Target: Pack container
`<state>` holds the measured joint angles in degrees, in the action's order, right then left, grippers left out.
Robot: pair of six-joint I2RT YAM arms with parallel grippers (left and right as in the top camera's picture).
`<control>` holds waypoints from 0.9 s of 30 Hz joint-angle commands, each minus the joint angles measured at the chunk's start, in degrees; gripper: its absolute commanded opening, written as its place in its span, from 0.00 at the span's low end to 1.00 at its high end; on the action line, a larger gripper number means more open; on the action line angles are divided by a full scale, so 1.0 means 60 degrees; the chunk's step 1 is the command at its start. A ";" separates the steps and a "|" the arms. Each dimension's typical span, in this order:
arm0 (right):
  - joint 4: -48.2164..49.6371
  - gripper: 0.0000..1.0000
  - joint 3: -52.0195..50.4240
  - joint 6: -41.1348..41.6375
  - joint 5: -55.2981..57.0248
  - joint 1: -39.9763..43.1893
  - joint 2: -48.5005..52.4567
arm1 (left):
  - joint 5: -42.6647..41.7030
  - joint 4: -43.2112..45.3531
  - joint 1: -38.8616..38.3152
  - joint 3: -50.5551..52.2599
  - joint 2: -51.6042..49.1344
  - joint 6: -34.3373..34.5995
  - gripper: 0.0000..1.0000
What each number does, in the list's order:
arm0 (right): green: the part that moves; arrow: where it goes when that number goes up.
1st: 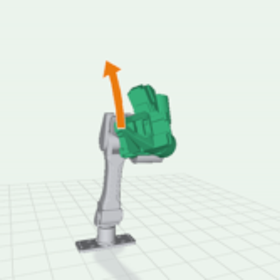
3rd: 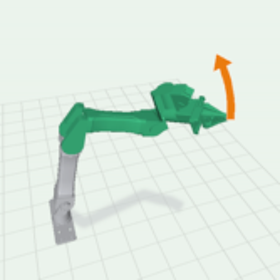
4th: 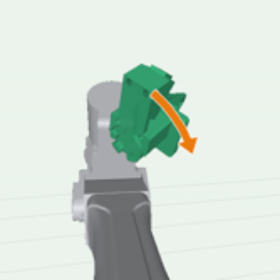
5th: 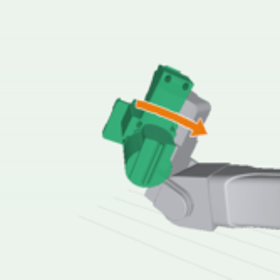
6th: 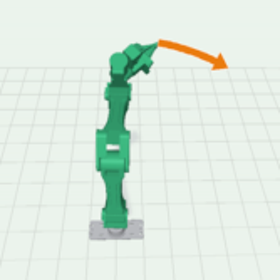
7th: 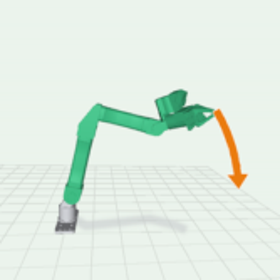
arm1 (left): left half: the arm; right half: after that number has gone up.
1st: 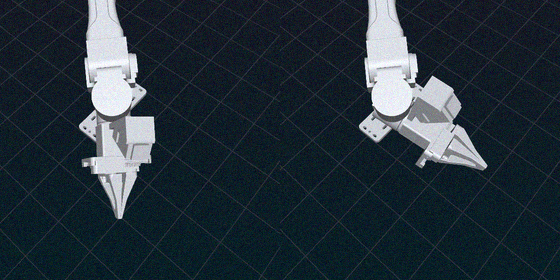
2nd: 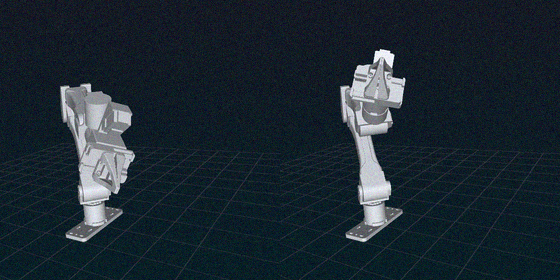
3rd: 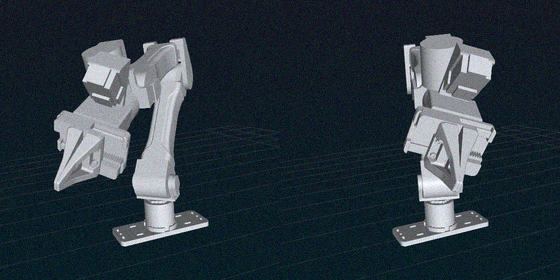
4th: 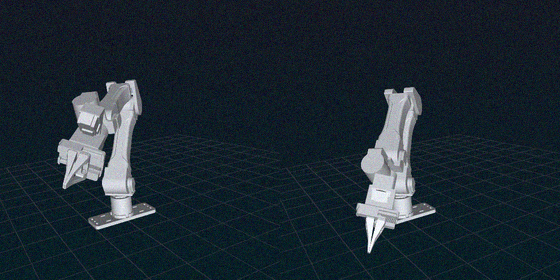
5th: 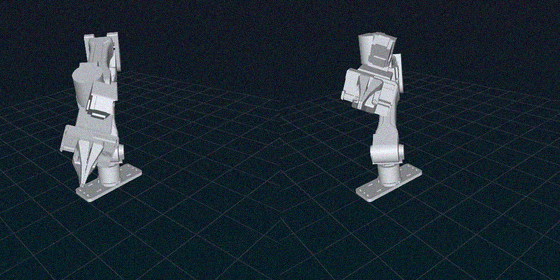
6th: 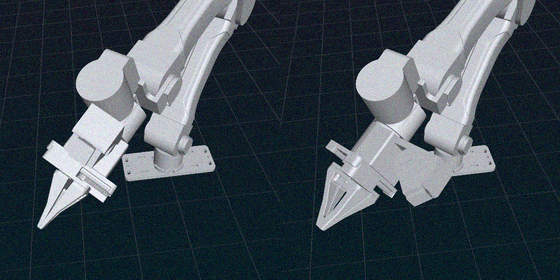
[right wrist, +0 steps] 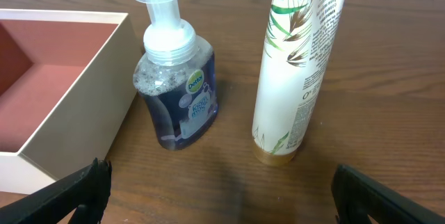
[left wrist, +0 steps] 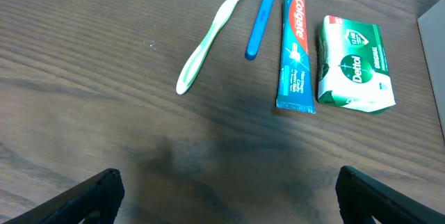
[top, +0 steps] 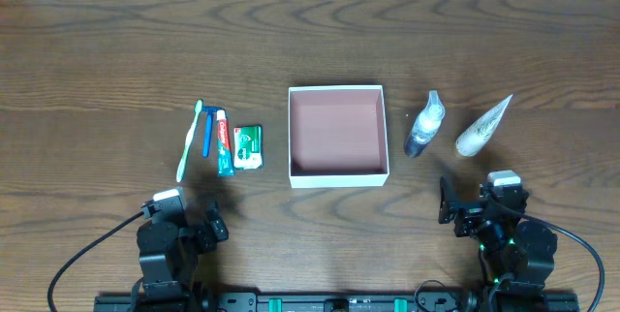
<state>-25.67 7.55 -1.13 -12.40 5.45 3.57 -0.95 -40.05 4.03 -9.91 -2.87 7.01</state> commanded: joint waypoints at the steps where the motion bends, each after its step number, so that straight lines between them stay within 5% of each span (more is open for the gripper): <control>1: 0.0025 0.99 -0.0036 -0.0146 -0.0007 0.0025 -0.0033 | -0.0004 -0.0022 0.0047 0.0138 0.0051 -0.0127 0.98; 22: 0.0025 0.99 -0.0036 -0.0091 -0.0102 0.0025 -0.0033 | -0.0004 -0.0022 0.0047 0.0138 0.0051 -0.0127 0.98; 27: 0.0663 0.99 -0.0029 0.1417 -0.0739 0.0025 -0.0033 | -0.0004 -0.0022 0.0047 0.0138 0.0051 -0.0127 0.98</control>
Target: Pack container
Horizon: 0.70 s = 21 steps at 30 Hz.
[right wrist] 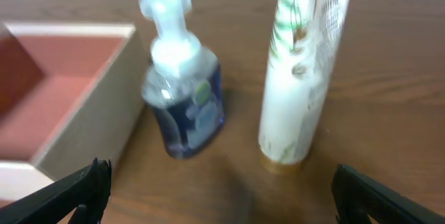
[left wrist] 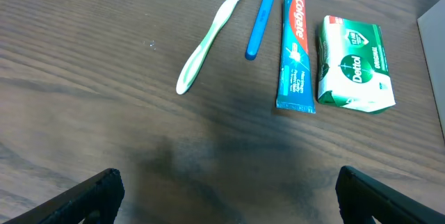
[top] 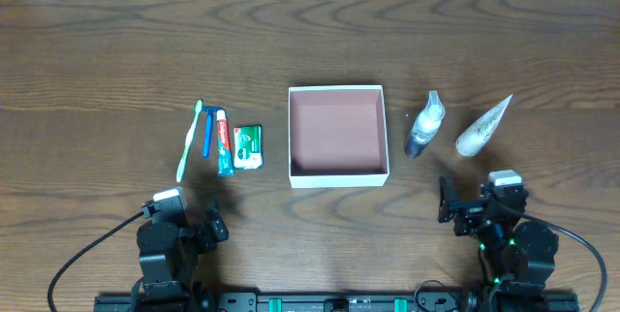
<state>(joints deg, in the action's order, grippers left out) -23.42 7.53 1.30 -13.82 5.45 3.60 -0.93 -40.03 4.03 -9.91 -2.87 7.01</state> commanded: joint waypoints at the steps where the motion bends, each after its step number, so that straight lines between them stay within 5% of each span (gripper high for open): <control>1: 0.0557 0.99 -0.0015 0.1264 -0.0612 0.0025 -0.0036 | -0.0007 -0.0025 0.0047 0.0138 0.0051 -0.0127 0.98; 15: 0.2229 0.99 0.1450 0.1490 -0.0918 0.0025 0.0076 | -0.0007 -0.0025 0.0047 0.0138 0.0051 -0.0127 0.98; 21: 0.2073 0.99 0.2106 0.1344 -0.0954 0.0025 0.1570 | -0.0007 -0.0025 0.0047 0.0138 0.0051 -0.0127 0.98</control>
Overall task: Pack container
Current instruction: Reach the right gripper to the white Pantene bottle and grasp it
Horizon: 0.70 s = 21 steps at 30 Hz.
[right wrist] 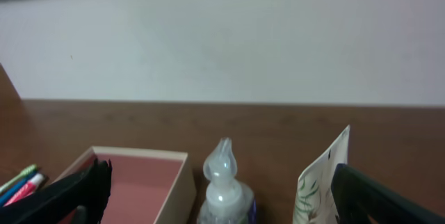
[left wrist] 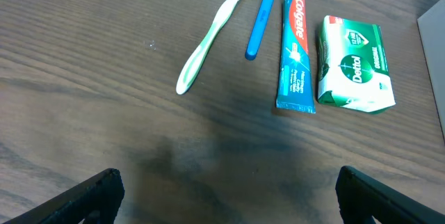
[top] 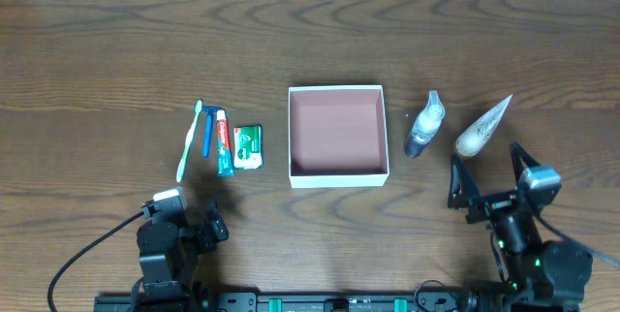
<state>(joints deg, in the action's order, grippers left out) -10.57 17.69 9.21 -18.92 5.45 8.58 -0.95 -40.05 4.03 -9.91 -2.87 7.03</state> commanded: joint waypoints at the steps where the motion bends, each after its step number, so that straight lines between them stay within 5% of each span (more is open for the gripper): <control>1: -0.0142 0.99 0.0648 -0.0022 -0.0106 0.0025 0.1242 | -0.0004 -0.0022 0.0047 0.0138 0.0051 -0.0131 0.98; 7: -0.2095 0.99 0.4047 -0.0124 -0.0146 0.0022 0.5064 | -0.0004 -0.0022 0.0047 0.0138 0.0051 -0.0131 0.98; 15: -0.8346 0.99 1.1879 -0.0310 -0.1530 -0.0634 1.0189 | -0.0004 -0.0022 0.0047 0.0138 0.0051 -0.0131 0.98; 21: -0.9694 0.99 1.3121 -0.0415 0.0182 -0.0940 1.1887 | -0.0004 -0.0022 0.0047 0.0138 0.0051 -0.0131 0.98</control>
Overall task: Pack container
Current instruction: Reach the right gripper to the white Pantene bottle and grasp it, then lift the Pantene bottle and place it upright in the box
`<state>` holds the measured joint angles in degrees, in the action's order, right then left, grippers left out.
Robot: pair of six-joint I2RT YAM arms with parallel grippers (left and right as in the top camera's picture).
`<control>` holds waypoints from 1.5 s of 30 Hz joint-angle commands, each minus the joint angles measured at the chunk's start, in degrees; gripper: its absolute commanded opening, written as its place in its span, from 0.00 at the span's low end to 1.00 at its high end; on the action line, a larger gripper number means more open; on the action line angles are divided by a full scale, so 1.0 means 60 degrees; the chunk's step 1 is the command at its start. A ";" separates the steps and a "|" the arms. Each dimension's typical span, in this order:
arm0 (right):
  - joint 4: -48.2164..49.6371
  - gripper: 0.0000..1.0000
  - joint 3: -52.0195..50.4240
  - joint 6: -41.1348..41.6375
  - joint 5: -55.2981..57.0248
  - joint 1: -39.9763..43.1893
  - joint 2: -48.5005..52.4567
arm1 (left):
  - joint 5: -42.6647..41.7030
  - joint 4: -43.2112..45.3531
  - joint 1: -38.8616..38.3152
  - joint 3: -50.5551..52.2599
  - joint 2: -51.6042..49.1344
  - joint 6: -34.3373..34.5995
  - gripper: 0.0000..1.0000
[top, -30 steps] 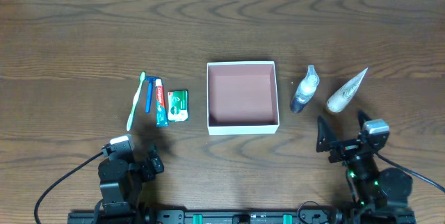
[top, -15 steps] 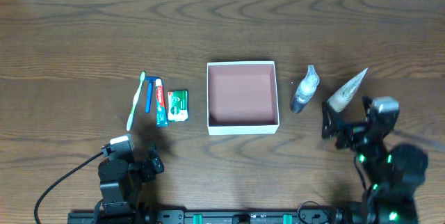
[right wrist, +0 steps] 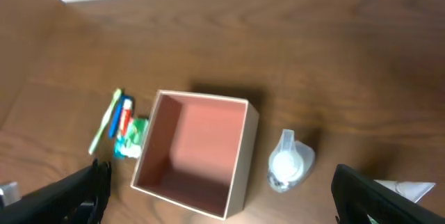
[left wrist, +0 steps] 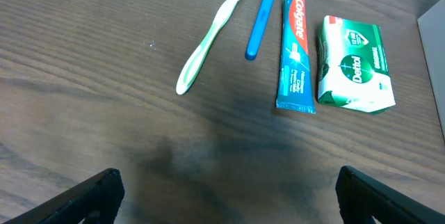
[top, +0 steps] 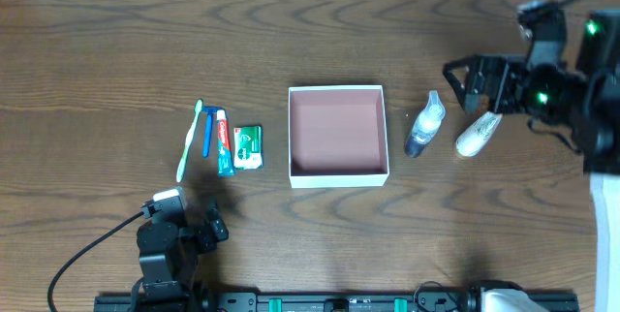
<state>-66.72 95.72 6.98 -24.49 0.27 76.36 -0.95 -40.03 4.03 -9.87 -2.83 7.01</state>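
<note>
The open white box (top: 337, 171) with a pink inside stands mid-table. Left of it lie a green toothbrush (top: 189, 140), a blue razor (top: 206, 133), a toothpaste tube (top: 224, 142) and a green soap bar (top: 248, 146). To its right stand a pump bottle (top: 424, 125) and a white shampoo tube (top: 477, 135). My right gripper (top: 477, 85) hangs open high above the shampoo tube, looking down on the box (right wrist: 240, 151). Near the front edge, short of the toothpaste (left wrist: 295, 50), my left gripper (top: 187, 217) rests open and holds nothing.
The brown wooden table (top: 107, 50) runs out to a pale wall at the far edge. The right arm's body (top: 581, 89) reaches over the table's right end. Cables trail from the left arm base (top: 87, 254).
My right gripper has gone from low near the front right edge to high over the shampoo tube at the far right, its camera now looking down on the box. The left gripper is unmoved.
Both grippers first rested open at the front edge, the right one facing the pump bottle and shampoo tube closely. Its view then blurred, later showed the wall behind the table, and now looks down from high. No object has moved.
</note>
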 commanded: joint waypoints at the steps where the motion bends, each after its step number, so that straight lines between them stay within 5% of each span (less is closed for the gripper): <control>1: -0.0637 0.99 0.0113 0.0408 0.2146 -0.0011 0.0860 | -0.0004 -0.0025 0.0047 0.0131 0.0044 -0.0127 0.98; 13: -0.2692 0.61 0.0069 0.2393 0.4222 0.0634 0.2663 | -0.0004 -0.0025 0.0047 0.0131 0.0044 -0.0127 0.98; 21: -0.2539 0.42 -0.0991 0.3042 0.4411 0.0634 0.2765 | -0.0004 -0.0025 0.0047 0.0131 0.0044 -0.0127 0.98; 25: -0.2204 0.01 -0.1151 0.3322 0.4783 0.0641 0.2728 | -0.0004 -0.0025 0.0047 0.0131 0.0044 -0.0127 0.98; 34: -0.1195 0.01 0.1035 0.2295 0.5045 -0.0022 0.1424 | -0.0004 -0.0025 0.0047 0.0131 0.0044 -0.0127 0.98; 40: -0.1096 0.01 0.3191 0.1705 0.5049 -0.2040 0.1002 | -0.0004 -0.0025 0.0047 0.0131 0.0044 -0.0127 0.98; 45: -0.0514 0.01 0.3155 0.1730 0.5060 -0.4000 0.1308 | -0.0004 -0.0025 0.0047 0.0131 0.0044 -0.0127 0.98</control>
<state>-70.52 115.42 18.61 5.78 -19.46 81.32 -0.95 -40.01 4.03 -9.89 -2.83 7.01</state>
